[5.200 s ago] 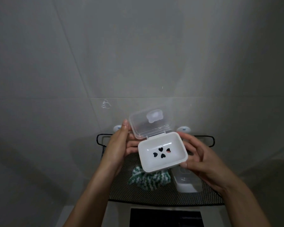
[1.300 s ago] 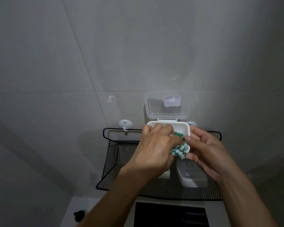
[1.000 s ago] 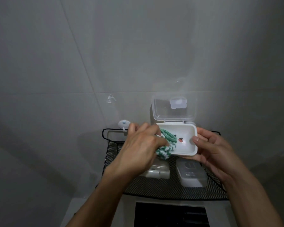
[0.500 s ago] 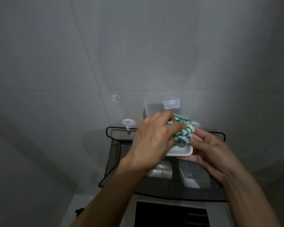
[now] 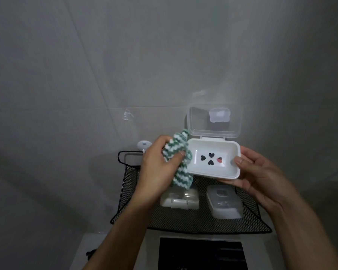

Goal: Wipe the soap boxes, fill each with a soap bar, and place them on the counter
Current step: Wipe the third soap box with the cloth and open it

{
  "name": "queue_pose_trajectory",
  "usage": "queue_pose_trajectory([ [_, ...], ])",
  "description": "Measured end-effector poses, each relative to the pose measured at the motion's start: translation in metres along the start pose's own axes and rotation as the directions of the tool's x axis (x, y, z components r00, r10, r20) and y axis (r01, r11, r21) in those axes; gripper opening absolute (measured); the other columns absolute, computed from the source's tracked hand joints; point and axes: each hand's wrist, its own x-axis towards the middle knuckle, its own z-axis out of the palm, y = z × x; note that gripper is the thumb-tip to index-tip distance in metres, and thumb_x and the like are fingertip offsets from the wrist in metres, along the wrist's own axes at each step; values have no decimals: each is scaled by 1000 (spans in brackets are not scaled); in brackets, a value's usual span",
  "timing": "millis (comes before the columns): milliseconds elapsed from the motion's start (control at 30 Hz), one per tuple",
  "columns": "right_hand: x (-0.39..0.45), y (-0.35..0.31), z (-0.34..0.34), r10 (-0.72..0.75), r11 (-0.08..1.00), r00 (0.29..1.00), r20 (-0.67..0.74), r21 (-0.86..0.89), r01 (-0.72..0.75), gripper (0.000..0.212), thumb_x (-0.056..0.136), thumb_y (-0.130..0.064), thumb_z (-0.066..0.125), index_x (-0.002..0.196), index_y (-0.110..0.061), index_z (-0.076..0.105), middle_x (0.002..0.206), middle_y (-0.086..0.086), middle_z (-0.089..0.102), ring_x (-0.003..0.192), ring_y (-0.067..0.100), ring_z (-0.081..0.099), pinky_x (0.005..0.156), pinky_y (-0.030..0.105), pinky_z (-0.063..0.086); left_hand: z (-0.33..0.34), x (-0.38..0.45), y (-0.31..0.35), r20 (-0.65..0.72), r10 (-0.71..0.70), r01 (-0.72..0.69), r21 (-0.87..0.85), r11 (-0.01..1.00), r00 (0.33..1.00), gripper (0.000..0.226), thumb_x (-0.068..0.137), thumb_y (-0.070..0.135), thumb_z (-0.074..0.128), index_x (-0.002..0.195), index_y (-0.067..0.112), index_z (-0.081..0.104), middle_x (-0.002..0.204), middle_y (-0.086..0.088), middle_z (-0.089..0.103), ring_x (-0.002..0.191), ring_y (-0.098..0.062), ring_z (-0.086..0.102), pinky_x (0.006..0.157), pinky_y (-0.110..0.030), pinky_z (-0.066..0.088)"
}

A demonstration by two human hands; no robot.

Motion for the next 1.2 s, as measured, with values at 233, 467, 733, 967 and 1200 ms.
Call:
queue_pose_trajectory([
  [233,1,-1,2,0,1000,1000,-6,8,0,42,78,-6,60,119,-10,66,111,12,75,92,28,76,62,41,62,-8,1,-12,191,-74,119,-235,965,979,24,91,18,68,114,26,68,106,3,75,98,-15,72,86,-35,58],
  [467,2,-4,-1,-39,999,998,-57,-29,37,45,77,-7,60,122,-10,64,109,10,76,90,24,76,60,38,62,-2,-15,-27,241,-146,163,-51,985,959,25,77,13,80,92,23,63,92,5,74,83,-9,72,69,-28,57],
  [733,0,-1,-7,38,987,996,-76,-154,-50,45,74,-7,64,118,-11,67,106,12,77,88,26,76,64,40,63,11,-23,-62,320,-125,-54,497,866,939,23,74,21,78,94,25,69,92,8,70,89,-13,62,79,-34,53],
  [967,5,6,-14,41,952,978,-207,-287,-101,23,88,1,64,108,-9,66,92,13,75,77,24,72,65,41,60,-22,-3,-61,245,-159,5,529,848,956,33,79,15,74,108,29,72,109,12,69,99,-5,60,92,-25,49],
  [1200,11,5,-2,-15,883,988,-151,-466,-57,19,87,-3,68,104,-10,73,76,7,75,60,14,68,51,27,50,-48,26,-24,81,41,-66,341,938,996,28,86,35,72,114,34,68,95,11,68,77,-4,62,70,-22,47],
])
